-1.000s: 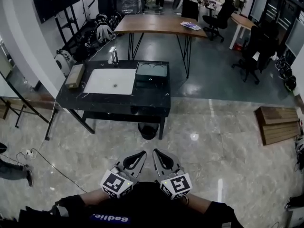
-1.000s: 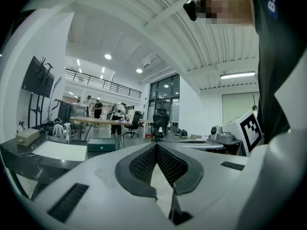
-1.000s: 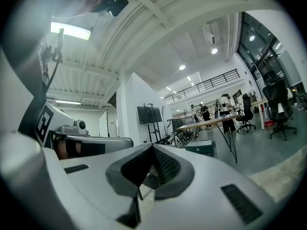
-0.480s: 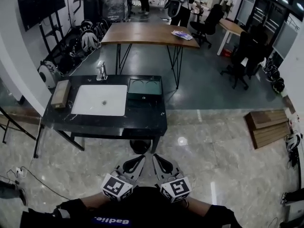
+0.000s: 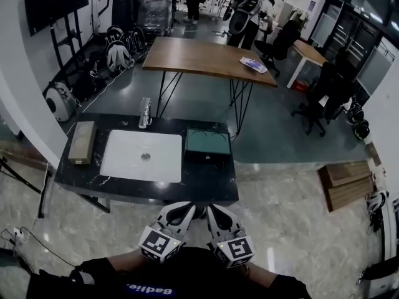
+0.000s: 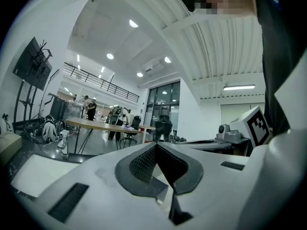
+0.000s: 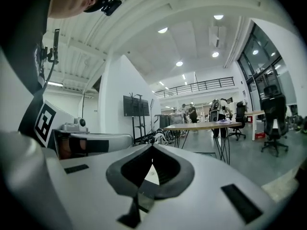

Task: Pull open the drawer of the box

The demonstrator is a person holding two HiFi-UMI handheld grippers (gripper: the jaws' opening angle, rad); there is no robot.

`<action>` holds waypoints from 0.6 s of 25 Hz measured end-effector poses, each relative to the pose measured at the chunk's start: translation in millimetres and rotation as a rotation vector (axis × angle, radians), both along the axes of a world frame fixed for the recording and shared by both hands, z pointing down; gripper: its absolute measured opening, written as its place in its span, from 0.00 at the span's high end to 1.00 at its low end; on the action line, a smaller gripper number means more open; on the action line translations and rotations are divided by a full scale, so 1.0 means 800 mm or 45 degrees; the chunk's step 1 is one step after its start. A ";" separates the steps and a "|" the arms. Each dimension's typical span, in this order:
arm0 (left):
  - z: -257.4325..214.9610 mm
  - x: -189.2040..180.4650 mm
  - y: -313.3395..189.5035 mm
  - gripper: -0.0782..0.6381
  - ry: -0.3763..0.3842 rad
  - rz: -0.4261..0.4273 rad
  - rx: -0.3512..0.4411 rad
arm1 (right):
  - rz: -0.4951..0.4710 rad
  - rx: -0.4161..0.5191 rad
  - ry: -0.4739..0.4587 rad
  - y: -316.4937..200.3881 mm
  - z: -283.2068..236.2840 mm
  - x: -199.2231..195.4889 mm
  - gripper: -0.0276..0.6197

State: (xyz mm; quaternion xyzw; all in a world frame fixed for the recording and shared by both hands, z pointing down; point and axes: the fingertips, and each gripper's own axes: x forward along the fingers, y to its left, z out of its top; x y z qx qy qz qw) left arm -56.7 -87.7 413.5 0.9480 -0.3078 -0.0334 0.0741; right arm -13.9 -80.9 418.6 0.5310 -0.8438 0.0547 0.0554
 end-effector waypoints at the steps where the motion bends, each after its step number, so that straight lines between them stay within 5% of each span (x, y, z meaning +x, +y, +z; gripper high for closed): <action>1: 0.003 -0.008 -0.012 0.89 0.010 -0.008 -0.010 | -0.001 -0.006 0.009 -0.010 0.002 -0.006 0.96; 15: 0.012 -0.036 -0.099 0.89 0.000 -0.051 -0.031 | 0.008 -0.117 -0.057 -0.113 0.033 -0.012 0.96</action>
